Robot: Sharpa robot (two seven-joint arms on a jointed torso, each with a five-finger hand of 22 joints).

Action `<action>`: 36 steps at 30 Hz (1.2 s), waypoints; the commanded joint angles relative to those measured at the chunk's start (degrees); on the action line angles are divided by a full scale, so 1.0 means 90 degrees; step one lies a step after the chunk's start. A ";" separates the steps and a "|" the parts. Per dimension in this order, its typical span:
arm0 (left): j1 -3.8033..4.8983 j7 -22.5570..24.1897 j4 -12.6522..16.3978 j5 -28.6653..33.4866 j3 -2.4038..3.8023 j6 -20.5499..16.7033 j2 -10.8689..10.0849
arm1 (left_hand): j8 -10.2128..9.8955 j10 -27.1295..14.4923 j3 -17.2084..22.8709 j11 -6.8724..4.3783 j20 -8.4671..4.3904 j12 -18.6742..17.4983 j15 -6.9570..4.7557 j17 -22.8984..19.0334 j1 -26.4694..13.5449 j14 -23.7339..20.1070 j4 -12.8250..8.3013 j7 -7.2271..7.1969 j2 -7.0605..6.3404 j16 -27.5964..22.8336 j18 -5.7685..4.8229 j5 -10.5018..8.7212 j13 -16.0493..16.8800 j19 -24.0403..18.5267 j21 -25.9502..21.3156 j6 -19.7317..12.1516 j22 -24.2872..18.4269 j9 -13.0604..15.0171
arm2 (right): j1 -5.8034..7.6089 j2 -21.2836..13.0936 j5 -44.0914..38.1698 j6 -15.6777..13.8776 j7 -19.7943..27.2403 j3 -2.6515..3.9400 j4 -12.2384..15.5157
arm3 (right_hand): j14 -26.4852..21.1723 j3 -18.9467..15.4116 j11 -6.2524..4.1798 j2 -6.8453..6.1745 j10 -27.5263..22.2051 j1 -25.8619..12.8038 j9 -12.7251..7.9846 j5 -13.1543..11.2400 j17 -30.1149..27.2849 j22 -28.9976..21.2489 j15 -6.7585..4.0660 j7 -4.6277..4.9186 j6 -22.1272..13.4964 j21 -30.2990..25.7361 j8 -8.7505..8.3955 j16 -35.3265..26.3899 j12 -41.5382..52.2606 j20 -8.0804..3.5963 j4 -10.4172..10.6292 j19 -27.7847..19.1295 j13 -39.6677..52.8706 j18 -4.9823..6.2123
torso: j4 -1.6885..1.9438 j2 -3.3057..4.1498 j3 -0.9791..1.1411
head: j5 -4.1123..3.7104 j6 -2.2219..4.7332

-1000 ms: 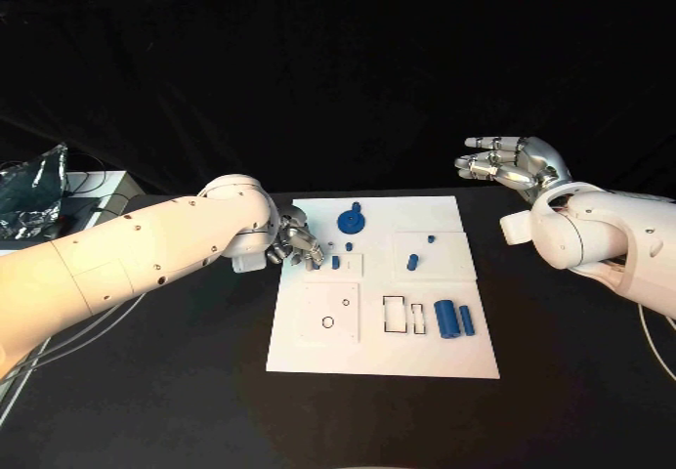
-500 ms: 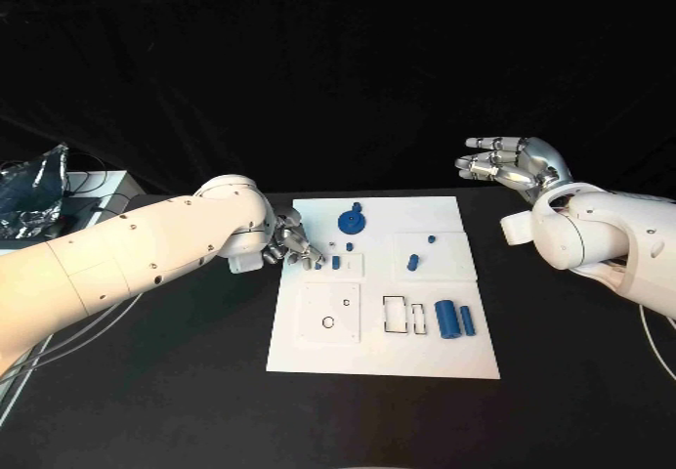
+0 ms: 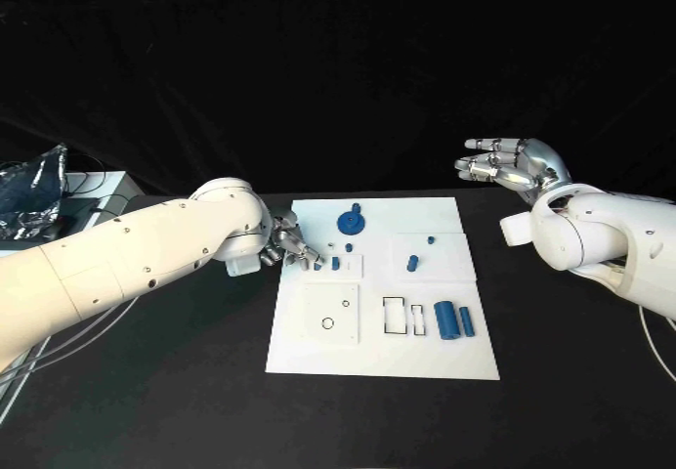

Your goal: Assemble the parts on the task board

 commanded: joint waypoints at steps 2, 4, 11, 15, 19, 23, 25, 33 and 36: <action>-0.0018 -0.0001 0.0084 0.0345 0.0072 -0.0232 -0.0076 | 0.0025 -0.0013 -0.0172 0.0053 0.0028 0.0013 0.0043 -0.0034 0.0073 0.0000 0.0058 0.0000 -0.0029 -0.0061 -0.0076 -0.0005 -0.0005 -0.0014 -0.0073 0.0011 0.0545 0.0003 | -0.0007 -0.0002 -0.0021 0.0111 0.0052 0.0002 -0.0001 | 0.0000 -0.0001 0.0022 0.0012 -0.0014 -0.0050 -0.0001 0.0019 -0.0008 -0.0007 0.0008 0.0361 -0.0008 -0.0018 -0.0029 -0.0026 -0.0025 -0.0002 -0.0021 -0.0026 -0.0001 -0.0022 | 0.0000 0.0000 0.0001 | -0.0013 -0.0008; -0.0020 0.0008 0.0128 0.0537 0.0131 -0.0291 -0.0128 | 0.0026 -0.0075 -0.0401 0.0079 0.0024 0.0003 0.0049 -0.0090 0.0063 -0.0026 0.0116 0.0038 -0.0057 -0.0118 -0.0061 -0.0045 -0.0010 -0.0044 -0.0129 -0.0058 0.0524 0.0009 | -0.0009 -0.0004 -0.0021 0.0111 0.0053 0.0002 -0.0004 | 0.0000 -0.0001 0.0022 0.0012 -0.0014 -0.0050 -0.0001 0.0019 -0.0008 -0.0007 0.0008 0.0361 -0.0008 -0.0018 -0.0029 -0.0026 -0.0025 -0.0002 -0.0021 -0.0026 -0.0001 -0.0022 | 0.0001 -0.0001 0.0002 | -0.0020 -0.0006; -0.0028 0.0199 0.0306 0.1092 0.0353 -0.0500 -0.0346 | -0.0069 -0.0522 -0.0852 0.0311 0.0186 -0.0045 0.0197 -0.0724 0.0322 -0.0407 0.0407 0.0360 -0.0075 -0.0741 0.0113 -0.0273 -0.0391 -0.0462 -0.0840 -0.0745 0.0238 -0.0116 | -0.0013 -0.0017 -0.0021 0.0109 0.0054 0.0002 -0.0004 | -0.0012 0.0007 0.0022 0.0022 -0.0015 -0.0047 -0.0001 0.0023 -0.0009 -0.0008 0.0008 0.0361 -0.0008 -0.0020 -0.0028 -0.0028 -0.0026 -0.0002 -0.0031 -0.0040 -0.0001 -0.0024 | 0.0003 -0.0003 0.0011 | -0.0036 -0.0018; -0.0036 0.0408 0.0444 0.1250 0.0474 -0.0621 -0.0498 | 0.0071 -0.0898 -0.0928 0.0475 0.0415 0.0045 0.0343 -0.1533 0.0528 -0.0850 0.0501 0.0549 -0.0127 -0.1274 0.0324 -0.0280 -0.0875 -0.0879 -0.1711 -0.1236 -0.0160 -0.0279 | -0.0014 -0.0029 -0.0021 0.0106 0.0053 0.0002 -0.0003 | -0.0012 0.0007 0.0022 0.0022 -0.0015 -0.0047 -0.0001 0.0023 -0.0009 -0.0008 0.0008 0.0361 -0.0008 -0.0020 -0.0028 -0.0028 -0.0026 -0.0002 -0.0031 -0.0040 -0.0001 -0.0024 | 0.0006 -0.0002 0.0009 | -0.0046 -0.0011; -0.0048 0.0551 0.0547 0.1199 0.0525 -0.0654 -0.0598 | 0.0349 -0.1104 -0.0936 0.0528 0.0493 0.0223 0.0393 -0.2040 0.0757 -0.1091 0.0519 0.0619 -0.0142 -0.1407 0.0406 -0.0285 -0.1297 -0.1049 -0.2186 -0.1459 -0.0373 -0.0603 | -0.0014 -0.0039 -0.0021 0.0102 0.0053 0.0002 -0.0001 | -0.0012 0.0007 0.0022 0.0022 -0.0015 -0.0047 -0.0001 0.0023 -0.0009 -0.0008 0.0008 0.0361 -0.0008 -0.0020 -0.0028 -0.0028 -0.0026 -0.0002 -0.0031 -0.0040 -0.0001 -0.0024 | 0.0003 -0.0012 0.0007 | -0.0042 -0.0001; -0.0080 0.1122 0.0664 0.1009 0.0544 -0.1010 -0.0640 | 0.0383 -0.1606 -0.0623 0.0664 0.0602 -0.0388 0.0516 -0.2429 0.1794 -0.1618 -0.0006 0.0761 0.0064 -0.1855 0.0413 -0.0297 -0.1859 -0.1616 -0.3054 -0.1687 -0.0774 -0.0784 | -0.0016 -0.0048 -0.0021 0.0102 0.0054 0.0002 0.0000 | -0.0012 0.0007 0.0022 0.0022 -0.0015 -0.0047 -0.0001 0.0023 -0.0009 -0.0008 0.0008 0.0361 -0.0008 -0.0020 -0.0028 -0.0028 -0.0026 -0.0002 -0.0031 -0.0040 -0.0001 -0.0024 | 0.0007 -0.0013 0.0007 | -0.0052 0.0018; -0.0099 0.1539 0.0699 0.0828 0.0529 -0.1284 -0.0625 | 0.0297 -0.1724 -0.0367 0.0746 0.0685 -0.1039 0.0614 -0.2823 0.2343 -0.1920 -0.0334 0.0773 0.0195 -0.2322 0.0355 -0.0316 -0.2408 -0.1855 -0.3477 -0.1677 -0.1051 -0.0981 | -0.0017 -0.0050 -0.0021 0.0107 0.0055 0.0002 -0.0002 | -0.0012 0.0007 0.0022 0.0022 -0.0015 -0.0047 -0.0001 0.0023 -0.0009 -0.0008 0.0008 0.0361 -0.0008 -0.0020 -0.0028 -0.0028 -0.0026 -0.0002 -0.0031 -0.0040 -0.0001 -0.0024 | 0.0003 -0.0018 0.0006 | -0.0046 0.0026; -0.0187 0.3394 0.0681 -0.0295 0.0117 -0.2759 -0.0415 | -0.0478 -0.1295 0.0183 0.0838 0.0669 -0.2587 0.0669 -0.3415 0.2867 -0.2168 -0.1144 0.0701 0.0112 -0.2592 0.0310 -0.1135 -0.3884 -0.2044 -0.3668 -0.1158 -0.1025 -0.1812 | -0.0031 -0.0039 -0.0019 0.0114 0.0056 0.0001 -0.0026 | 0.0007 0.0012 0.0020 0.0026 -0.0001 -0.0046 0.0000 0.0026 -0.0008 -0.0006 0.0006 0.0359 0.0008 -0.0016 -0.0026 -0.0027 -0.0025 -0.0003 -0.0042 -0.0018 -0.0001 -0.0022 | 0.0003 -0.0016 -0.0004 | -0.0059 0.0090; -0.0260 0.3834 0.0603 -0.0723 -0.0027 -0.3170 -0.0314 | -0.0895 -0.1053 0.0384 0.0832 0.0640 -0.2957 0.0647 -0.3502 0.2838 -0.2084 -0.1359 0.0674 0.0062 -0.2489 0.0348 -0.1237 -0.4187 -0.1959 -0.3478 -0.0880 -0.0806 -0.1887 | -0.0035 -0.0023 -0.0018 0.0115 0.0058 0.0001 -0.0036 | 0.0007 0.0012 0.0020 0.0026 -0.0001 -0.0046 0.0000 0.0026 -0.0008 -0.0006 0.0006 0.0359 0.0008 -0.0016 -0.0026 -0.0027 -0.0025 -0.0003 -0.0042 -0.0018 -0.0001 -0.0022 | 0.0006 -0.0012 0.0004 | -0.0063 0.0122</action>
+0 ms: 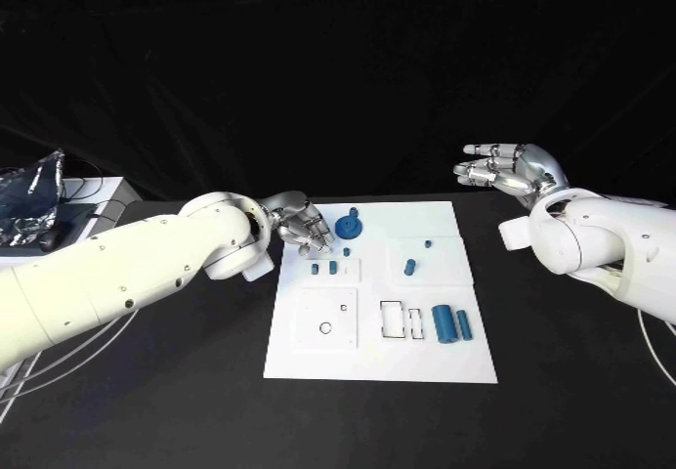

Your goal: Assemble the parts on the task board

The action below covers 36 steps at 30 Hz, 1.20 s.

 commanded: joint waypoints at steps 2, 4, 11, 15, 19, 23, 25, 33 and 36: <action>-0.0080 0.1472 -0.0108 -0.1151 -0.0111 -0.1211 0.0119 | -0.0379 0.0144 0.0262 0.0013 -0.0040 -0.0317 -0.0010 -0.0051 -0.0056 0.0036 -0.0193 -0.0010 -0.0087 0.0105 -0.0037 -0.0084 -0.0119 0.0047 0.0284 0.0197 0.0313 -0.0022 | -0.0006 0.0029 -0.0018 0.0111 0.0059 0.0001 -0.0011 | 0.0007 0.0012 0.0020 0.0026 -0.0001 -0.0046 0.0000 0.0026 -0.0008 -0.0006 0.0006 0.0359 0.0008 -0.0016 -0.0026 -0.0027 -0.0025 -0.0003 -0.0042 -0.0019 -0.0001 -0.0022 | -0.0012 0.0019 0.0011 | -0.0007 0.0063; -0.0116 0.1611 -0.0196 -0.1430 -0.0186 -0.1358 0.0206 | -0.0553 0.0188 0.0452 0.0018 -0.0030 -0.0467 -0.0006 -0.0038 -0.0148 0.0058 -0.0255 -0.0024 -0.0163 0.0216 -0.0014 -0.0092 -0.0114 0.0015 0.0401 0.0290 0.0478 -0.0015 | -0.0008 0.0045 -0.0019 0.0117 0.0058 0.0000 -0.0018 | 0.0007 0.0012 0.0020 0.0026 -0.0001 -0.0046 0.0000 0.0026 -0.0008 -0.0006 0.0006 0.0359 0.0008 -0.0016 -0.0026 -0.0027 -0.0025 -0.0003 -0.0042 -0.0019 -0.0001 -0.0022 | -0.0012 0.0018 0.0008 | -0.0007 0.0064; -0.0169 0.1699 -0.0482 -0.2020 -0.0348 -0.1702 0.0466 | -0.0870 0.0125 0.0616 0.0050 0.0035 -0.0681 0.0018 -0.0003 -0.0403 0.0118 -0.0166 -0.0078 -0.0323 0.0528 0.0033 -0.0630 -0.0112 0.0102 0.0463 0.0351 0.0589 -0.0009 | -0.0012 0.0093 -0.0027 0.0135 0.0060 -0.0001 -0.0031 | 0.0008 0.0018 0.0020 0.0032 -0.0006 -0.0040 -0.0001 0.0028 -0.0008 -0.0007 0.0006 0.0359 0.0002 -0.0017 -0.0028 -0.0026 -0.0026 -0.0005 -0.0058 -0.0021 -0.0001 -0.0022 | -0.0018 0.0028 0.0007 | -0.0022 0.0077; -0.0174 0.1591 -0.0584 -0.2143 -0.0372 -0.1607 0.0557 | -0.0969 0.0083 0.0653 0.0086 0.0052 -0.0782 0.0041 -0.0065 -0.0457 0.0129 -0.0057 -0.0078 -0.0406 0.0663 0.0049 -0.0653 -0.0116 0.0155 0.0436 0.0364 0.0594 -0.0009 | -0.0014 0.0102 -0.0029 0.0138 0.0060 -0.0001 -0.0032 | 0.0008 0.0018 0.0020 0.0032 -0.0006 -0.0040 -0.0001 0.0028 -0.0008 -0.0007 0.0006 0.0359 0.0002 -0.0017 -0.0028 -0.0026 -0.0026 -0.0005 -0.0058 -0.0021 -0.0001 -0.0022 | -0.0016 0.0030 0.0015 | -0.0040 0.0074; -0.0177 0.1438 -0.0694 -0.2323 -0.0393 -0.1344 0.0670 | -0.1099 0.0065 0.0740 0.0089 0.0060 -0.0898 0.0042 -0.0201 -0.0464 0.0117 0.0082 -0.0112 -0.0510 0.0886 0.0056 -0.0658 -0.0117 0.0198 0.0428 0.0450 0.0661 -0.0006 | -0.0015 0.0109 -0.0032 0.0141 0.0060 -0.0001 -0.0025 | 0.0008 0.0018 0.0020 0.0032 -0.0006 -0.0040 -0.0001 0.0028 -0.0008 -0.0007 0.0006 0.0359 0.0002 -0.0017 -0.0028 -0.0026 -0.0026 -0.0005 -0.0058 -0.0021 -0.0001 -0.0022 | -0.0010 0.0030 0.0021 | -0.0056 0.0058; -0.0177 0.1344 -0.0792 -0.2456 -0.0423 -0.1174 0.0761 | -0.1164 -0.0038 0.0823 0.0122 0.0047 -0.1064 0.0056 -0.0284 -0.0476 0.0139 0.0133 -0.0141 -0.0560 0.1062 0.0052 -0.0643 -0.0126 0.0214 0.0461 0.0487 0.0738 -0.0005 | -0.0015 0.0110 -0.0036 0.0140 0.0060 -0.0002 -0.0018 | 0.0008 0.0018 0.0020 0.0032 -0.0006 -0.0040 -0.0001 0.0028 -0.0008 -0.0007 0.0006 0.0359 0.0002 -0.0017 -0.0028 -0.0026 -0.0026 -0.0005 -0.0058 -0.0021 -0.0001 -0.0022 | -0.0009 0.0041 0.0019 | -0.0074 0.0057; -0.0177 0.1296 -0.0845 -0.2508 -0.0441 -0.1085 0.0804 | -0.1183 -0.0116 0.0872 0.0159 0.0039 -0.1144 0.0078 -0.0340 -0.0491 0.0121 0.0155 -0.0145 -0.0597 0.1168 0.0040 -0.0641 -0.0122 0.0206 0.0472 0.0489 0.0778 -0.0003 | -0.0015 0.0110 -0.0037 0.0140 0.0060 -0.0002 -0.0012 | 0.0008 0.0018 0.0020 0.0032 -0.0006 -0.0040 -0.0001 0.0028 -0.0008 -0.0007 0.0006 0.0359 0.0002 -0.0017 -0.0028 -0.0026 -0.0026 -0.0005 -0.0058 -0.0021 -0.0001 -0.0022 | -0.0006 0.0034 0.0016 | -0.0080 0.0048; -0.0178 0.1131 -0.0911 -0.2647 -0.0464 -0.0781 0.0856 | -0.1205 -0.0163 0.1071 0.0183 0.0027 -0.1410 0.0089 -0.0796 -0.0542 0.0060 0.0239 -0.0179 -0.0740 0.1730 0.0035 -0.0655 -0.0128 0.0247 0.0466 0.0557 0.0919 -0.0005 | -0.0015 0.0100 -0.0039 0.0139 0.0061 -0.0001 0.0007 | 0.0008 0.0018 0.0020 0.0032 -0.0006 -0.0040 -0.0001 0.0028 -0.0008 -0.0007 0.0006 0.0359 0.0002 -0.0017 -0.0028 -0.0026 -0.0026 -0.0005 -0.0058 -0.0021 -0.0001 -0.0022 | -0.0005 0.0025 0.0020 | -0.0102 0.0001; -0.0178 0.1083 -0.0921 -0.2692 -0.0467 -0.0725 0.0870 | -0.1220 -0.0178 0.1066 0.0193 0.0030 -0.1445 0.0101 -0.0902 -0.0561 0.0062 0.0277 -0.0182 -0.0773 0.1849 0.0034 -0.0662 -0.0125 0.0265 0.0467 0.0532 0.0954 -0.0008 | -0.0015 0.0097 -0.0040 0.0139 0.0061 -0.0001 0.0012 | 0.0008 0.0018 0.0020 0.0032 -0.0006 -0.0040 -0.0001 0.0028 -0.0008 -0.0007 0.0006 0.0359 0.0002 -0.0017 -0.0028 -0.0026 -0.0026 -0.0005 -0.0058 -0.0021 -0.0001 -0.0022 | -0.0004 0.0023 0.0014 | -0.0109 -0.0006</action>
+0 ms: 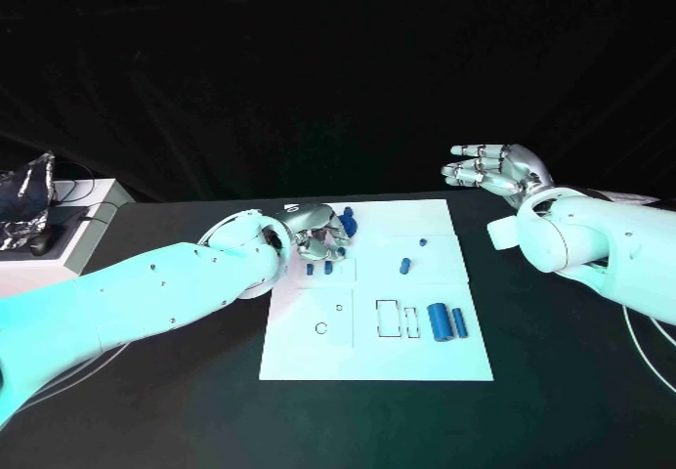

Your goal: Assemble the parts on the task board

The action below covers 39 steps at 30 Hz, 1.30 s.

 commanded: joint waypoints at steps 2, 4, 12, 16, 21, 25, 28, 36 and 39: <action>0.0001 -0.0168 -0.0010 -0.0233 0.0000 0.0327 0.0033 | -0.0026 -0.0015 0.0034 -0.0011 0.0015 -0.0053 0.0001 -0.0153 0.0017 -0.0050 0.0038 0.0017 -0.0086 0.0122 0.0039 -0.0030 -0.0004 0.0052 0.0026 -0.0008 0.0041 0.0002 | -0.0002 0.0000 -0.0036 0.0109 0.0061 0.0002 0.0019 | 0.0008 -0.0009 0.0020 0.0032 -0.0006 -0.0040 -0.0001 0.0028 -0.0008 -0.0007 0.0006 0.0359 0.0002 -0.0017 -0.0028 -0.0026 -0.0026 -0.0005 -0.0031 -0.0021 -0.0001 -0.0023 | 0.0004 -0.0013 -0.0006 | -0.0005 -0.0014; 0.0001 -0.0190 -0.0020 -0.0243 0.0000 0.0325 0.0043 | -0.0026 -0.0004 0.0047 -0.0009 0.0012 -0.0051 0.0003 -0.0225 0.0028 -0.0051 0.0051 0.0021 -0.0089 0.0181 0.0040 -0.0025 -0.0004 0.0062 0.0026 -0.0009 0.0061 0.0002 | -0.0002 0.0000 -0.0036 0.0109 0.0061 0.0002 0.0021 | 0.0008 -0.0009 0.0020 0.0032 -0.0006 -0.0040 -0.0001 0.0028 -0.0008 -0.0007 0.0006 0.0359 0.0002 -0.0017 -0.0028 -0.0026 -0.0026 -0.0005 -0.0031 -0.0021 -0.0001 -0.0023 | 0.0004 -0.0013 -0.0006 | -0.0004 -0.0015; 0.0001 -0.0236 -0.0114 -0.0260 -0.0001 0.0278 0.0131 | -0.0038 0.0161 0.0171 -0.0049 -0.0007 -0.0007 -0.0021 -0.0377 0.0080 0.0006 0.0046 0.0049 -0.0026 0.0314 0.0060 -0.0026 -0.0003 0.0117 0.0085 -0.0006 0.0102 -0.0003 | -0.0002 0.0006 -0.0038 0.0112 0.0063 0.0002 0.0025 | 0.0014 -0.0015 0.0020 0.0042 0.0006 -0.0054 -0.0001 0.0035 -0.0008 -0.0007 0.0007 0.0358 0.0008 -0.0018 -0.0028 -0.0026 -0.0024 -0.0005 -0.0037 -0.0018 0.0000 -0.0023 | -0.0001 -0.0013 -0.0006 | 0.0002 -0.0005; 0.0000 -0.0242 -0.0168 -0.0244 -0.0002 0.0264 0.0177 | -0.0041 0.0205 0.0226 -0.0055 -0.0019 -0.0019 -0.0024 -0.0418 0.0079 0.0016 0.0043 0.0061 -0.0008 0.0346 0.0055 -0.0026 -0.0005 0.0118 0.0116 -0.0012 0.0106 -0.0006 | -0.0002 0.0008 -0.0041 0.0113 0.0064 0.0002 0.0029 | 0.0014 -0.0015 0.0020 0.0042 0.0006 -0.0054 -0.0001 0.0035 -0.0008 -0.0007 0.0007 0.0358 0.0008 -0.0018 -0.0028 -0.0026 -0.0024 -0.0005 -0.0037 -0.0018 0.0000 -0.0023 | 0.0001 -0.0009 -0.0008 | -0.0009 0.0000; -0.0001 -0.0254 -0.0220 -0.0212 -0.0005 0.0252 0.0209 | -0.0047 0.0223 0.0304 -0.0009 0.0006 -0.0090 0.0017 -0.0476 0.0057 0.0030 0.0054 0.0093 -0.0016 0.0381 0.0079 -0.0024 -0.0007 0.0119 0.0149 -0.0115 0.0101 -0.0010 | -0.0002 0.0008 -0.0043 0.0115 0.0066 0.0003 0.0031 | 0.0014 -0.0015 0.0020 0.0042 0.0006 -0.0054 -0.0001 0.0035 -0.0008 -0.0007 0.0007 0.0358 0.0008 -0.0018 -0.0028 -0.0026 -0.0024 -0.0005 -0.0037 -0.0018 0.0000 -0.0023 | 0.0004 -0.0013 -0.0002 | -0.0016 -0.0011; -0.0001 -0.0257 -0.0234 -0.0192 -0.0006 0.0245 0.0218 | -0.0049 0.0274 0.0353 0.0003 0.0030 -0.0133 0.0030 -0.0521 0.0053 0.0036 0.0065 0.0079 -0.0021 0.0411 0.0110 -0.0027 -0.0006 0.0122 0.0173 -0.0132 0.0097 -0.0011 | -0.0002 0.0006 -0.0044 0.0115 0.0066 0.0003 0.0033 | 0.0014 -0.0015 0.0020 0.0042 0.0006 -0.0054 -0.0001 0.0035 -0.0008 -0.0007 0.0007 0.0358 0.0008 -0.0018 -0.0028 -0.0026 -0.0024 -0.0005 -0.0037 -0.0018 0.0000 -0.0023 | 0.0004 -0.0010 -0.0001 | -0.0020 -0.0014; -0.0001 -0.0270 -0.0243 -0.0182 -0.0006 0.0273 0.0227 | -0.0046 0.0325 0.0376 -0.0012 0.0030 -0.0138 0.0021 -0.0534 0.0058 0.0048 0.0067 0.0077 -0.0005 0.0426 0.0120 -0.0024 -0.0006 0.0128 0.0190 -0.0117 0.0100 -0.0009 | -0.0002 0.0003 -0.0044 0.0115 0.0066 0.0003 0.0037 | 0.0014 -0.0015 0.0020 0.0042 0.0006 -0.0054 -0.0001 0.0035 -0.0008 -0.0007 0.0007 0.0358 0.0008 -0.0018 -0.0028 -0.0026 -0.0024 -0.0005 -0.0037 -0.0018 0.0000 -0.0023 | 0.0005 -0.0012 -0.0001 | -0.0022 -0.0021; -0.0001 -0.0390 -0.0255 -0.0175 -0.0006 0.0521 0.0232 | -0.0052 0.0439 0.0391 -0.0048 0.0001 -0.0164 -0.0007 -0.0553 0.0068 0.0067 0.0049 0.0107 0.0025 0.0462 0.0095 -0.0033 -0.0002 0.0112 0.0237 0.0029 0.0102 -0.0010 | -0.0002 -0.0008 -0.0046 0.0118 0.0064 0.0003 0.0041 | 0.0014 -0.0015 0.0020 0.0042 0.0006 -0.0054 -0.0001 0.0035 -0.0008 -0.0007 0.0007 0.0358 0.0008 -0.0018 -0.0028 -0.0026 -0.0024 -0.0005 -0.0037 -0.0018 0.0000 -0.0023 | 0.0003 -0.0017 -0.0001 | -0.0030 -0.0032; -0.0001 -0.0418 -0.0262 -0.0173 -0.0007 0.0575 0.0234 | -0.0047 0.0447 0.0388 -0.0036 0.0003 -0.0170 0.0003 -0.0556 0.0062 0.0062 0.0051 0.0116 0.0029 0.0464 0.0096 -0.0031 -0.0003 0.0111 0.0243 0.0037 0.0102 -0.0009 | -0.0002 -0.0010 -0.0046 0.0119 0.0065 0.0003 0.0042 | 0.0014 -0.0015 0.0020 0.0042 0.0006 -0.0054 -0.0001 0.0035 -0.0008 -0.0007 0.0007 0.0358 0.0008 -0.0018 -0.0028 -0.0026 -0.0024 -0.0005 -0.0037 -0.0018 0.0000 -0.0023 | 0.0005 -0.0019 0.0000 | -0.0029 -0.0034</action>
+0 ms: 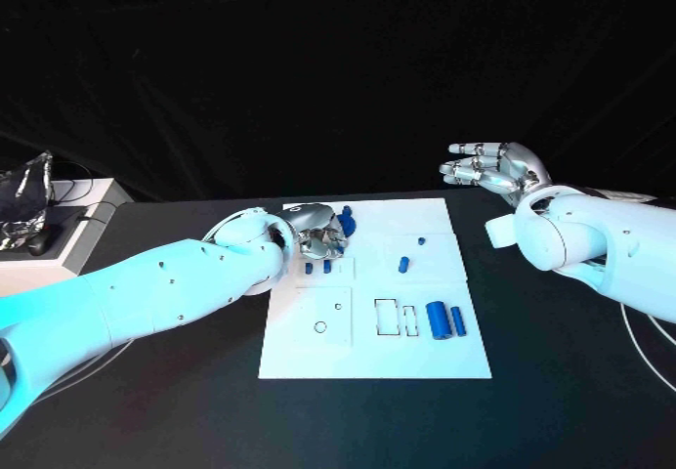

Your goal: Assemble the parts on the task board

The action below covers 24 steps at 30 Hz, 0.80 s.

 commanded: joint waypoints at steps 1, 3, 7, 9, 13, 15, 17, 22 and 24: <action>-0.0010 -0.0101 -0.0006 0.0016 -0.0008 0.0279 0.0015 | -0.0023 0.0050 0.0025 0.0021 -0.0017 -0.0022 0.0006 -0.0011 0.0001 0.0012 -0.0007 0.0003 0.0054 0.0045 0.0096 -0.0032 -0.0002 -0.0005 0.0023 0.0036 0.0104 -0.0006 | -0.0002 -0.0002 -0.0042 0.0107 0.0063 0.0002 0.0014 | 0.0014 -0.0014 0.0020 0.0017 0.0006 -0.0029 -0.0001 0.0035 -0.0008 -0.0007 0.0008 0.0358 0.0008 -0.0018 -0.0028 -0.0026 -0.0024 -0.0005 -0.0037 -0.0018 0.0000 -0.0023 | 0.0005 -0.0004 -0.0003 | -0.0007 0.0001; -0.0010 -0.0094 -0.0004 0.0029 -0.0008 0.0290 0.0022 | -0.0018 0.0102 0.0032 -0.0004 -0.0018 -0.0012 -0.0007 -0.0014 0.0012 0.0013 -0.0010 0.0007 0.0071 0.0052 0.0097 -0.0032 0.0000 -0.0007 0.0030 0.0066 0.0104 -0.0002 | -0.0002 0.0000 -0.0042 0.0109 0.0064 0.0002 0.0014 | 0.0014 -0.0014 0.0020 0.0017 0.0006 -0.0029 -0.0001 0.0035 -0.0008 -0.0007 0.0008 0.0358 0.0008 -0.0018 -0.0028 -0.0026 -0.0024 -0.0005 -0.0037 -0.0018 0.0000 -0.0023 | 0.0005 -0.0003 -0.0005 | -0.0001 0.0000; -0.0010 -0.0066 0.0000 0.0041 -0.0008 0.0290 0.0034 | -0.0028 0.0230 0.0063 -0.0078 -0.0049 -0.0078 -0.0066 -0.0026 0.0027 0.0023 -0.0020 -0.0023 0.0111 0.0059 0.0081 -0.0034 -0.0007 -0.0014 0.0059 0.0190 0.0106 -0.0002 | -0.0002 0.0002 -0.0042 0.0110 0.0066 0.0002 0.0015 | 0.0014 -0.0014 0.0020 0.0017 0.0006 -0.0029 -0.0001 0.0035 -0.0008 -0.0007 0.0008 0.0358 0.0008 -0.0018 -0.0028 -0.0026 -0.0024 -0.0005 -0.0037 -0.0018 0.0000 -0.0023 | 0.0003 -0.0003 -0.0007 | 0.0001 -0.0005; -0.0010 -0.0052 0.0003 0.0048 -0.0008 0.0271 0.0035 | -0.0025 0.0313 0.0085 -0.0104 -0.0065 -0.0135 -0.0085 -0.0028 0.0033 0.0056 -0.0029 -0.0032 0.0130 0.0068 0.0066 -0.0031 -0.0005 -0.0011 0.0078 0.0244 0.0107 -0.0001 | -0.0002 0.0000 -0.0042 0.0109 0.0067 0.0002 0.0016 | 0.0014 -0.0014 0.0020 0.0017 0.0006 -0.0029 -0.0001 0.0035 -0.0008 -0.0007 0.0008 0.0358 0.0008 -0.0018 -0.0028 -0.0026 -0.0024 -0.0005 -0.0037 -0.0018 0.0000 -0.0023 | 0.0002 -0.0001 -0.0006 | -0.0004 -0.0002; -0.0010 -0.0031 0.0005 0.0055 -0.0008 0.0174 0.0030 | -0.0023 0.0528 0.0150 -0.0163 -0.0103 -0.0277 -0.0129 -0.0029 0.0055 0.0101 -0.0063 -0.0044 0.0171 0.0066 0.0045 -0.0030 -0.0002 -0.0005 0.0124 0.0358 0.0111 0.0005 | -0.0002 -0.0003 -0.0042 0.0107 0.0067 0.0002 0.0016 | 0.0014 -0.0014 0.0020 0.0017 0.0006 -0.0029 -0.0001 0.0035 -0.0008 -0.0007 0.0008 0.0358 0.0008 -0.0018 -0.0028 -0.0026 -0.0024 -0.0005 -0.0037 -0.0018 0.0000 -0.0023 | 0.0005 -0.0001 -0.0007 | -0.0005 -0.0002; -0.0010 -0.0023 0.0005 0.0062 -0.0008 0.0102 0.0024 | -0.0024 0.0652 0.0180 -0.0185 -0.0120 -0.0314 -0.0147 -0.0023 0.0083 0.0161 -0.0092 -0.0039 0.0199 0.0074 0.0045 -0.0034 0.0000 0.0017 0.0158 0.0458 0.0115 0.0011 | -0.0002 -0.0003 -0.0042 0.0107 0.0068 0.0002 0.0016 | 0.0014 -0.0014 0.0020 0.0017 0.0006 -0.0029 -0.0001 0.0035 -0.0008 -0.0007 0.0008 0.0358 0.0008 -0.0018 -0.0028 -0.0026 -0.0024 -0.0005 -0.0037 -0.0018 0.0000 -0.0023 | 0.0005 -0.0001 -0.0008 | -0.0005 0.0000; -0.0010 -0.0016 0.0007 0.0086 -0.0008 0.0045 0.0018 | -0.0028 0.0724 0.0221 -0.0178 -0.0137 -0.0399 -0.0145 -0.0019 0.0092 0.0186 -0.0125 -0.0018 0.0216 0.0051 0.0043 -0.0035 0.0001 0.0018 0.0191 0.0482 0.0114 0.0005 | -0.0002 -0.0003 -0.0042 0.0106 0.0068 0.0002 0.0017 | 0.0014 -0.0014 0.0020 0.0017 0.0006 -0.0029 -0.0001 0.0035 -0.0008 -0.0007 0.0008 0.0358 0.0008 -0.0018 -0.0028 -0.0026 -0.0024 -0.0005 -0.0037 -0.0018 0.0000 -0.0023 | 0.0006 -0.0004 -0.0009 | -0.0003 0.0001; -0.0011 0.0039 0.0029 0.0143 -0.0006 -0.0118 -0.0009 | -0.0034 0.0869 0.0310 -0.0172 -0.0154 -0.0501 -0.0143 0.0006 0.0129 0.0244 -0.0216 0.0044 0.0235 0.0020 0.0050 -0.0041 0.0004 0.0007 0.0254 0.0547 0.0115 0.0002 | -0.0002 0.0004 -0.0042 0.0110 0.0076 0.0002 0.0016 | 0.0014 -0.0014 0.0020 0.0017 0.0006 -0.0029 -0.0001 0.0035 -0.0008 -0.0007 0.0008 0.0358 0.0008 -0.0018 -0.0028 -0.0026 -0.0024 -0.0005 -0.0037 -0.0018 0.0000 -0.0023 | 0.0002 -0.0009 -0.0005 | 0.0010 0.0014; -0.0012 0.0058 0.0041 0.0163 -0.0005 -0.0168 -0.0024 | -0.0028 0.0919 0.0351 -0.0169 -0.0162 -0.0553 -0.0152 0.0021 0.0129 0.0276 -0.0250 0.0058 0.0240 0.0008 0.0053 -0.0040 0.0008 0.0007 0.0284 0.0564 0.0113 0.0004 | -0.0002 0.0007 -0.0043 0.0111 0.0084 0.0002 0.0015 | 0.0014 -0.0014 0.0020 0.0017 0.0006 -0.0029 -0.0001 0.0035 -0.0008 -0.0007 0.0008 0.0358 0.0008 -0.0018 -0.0028 -0.0026 -0.0024 -0.0005 -0.0037 -0.0018 0.0000 -0.0023 | 0.0000 -0.0010 -0.0006 | 0.0011 0.0018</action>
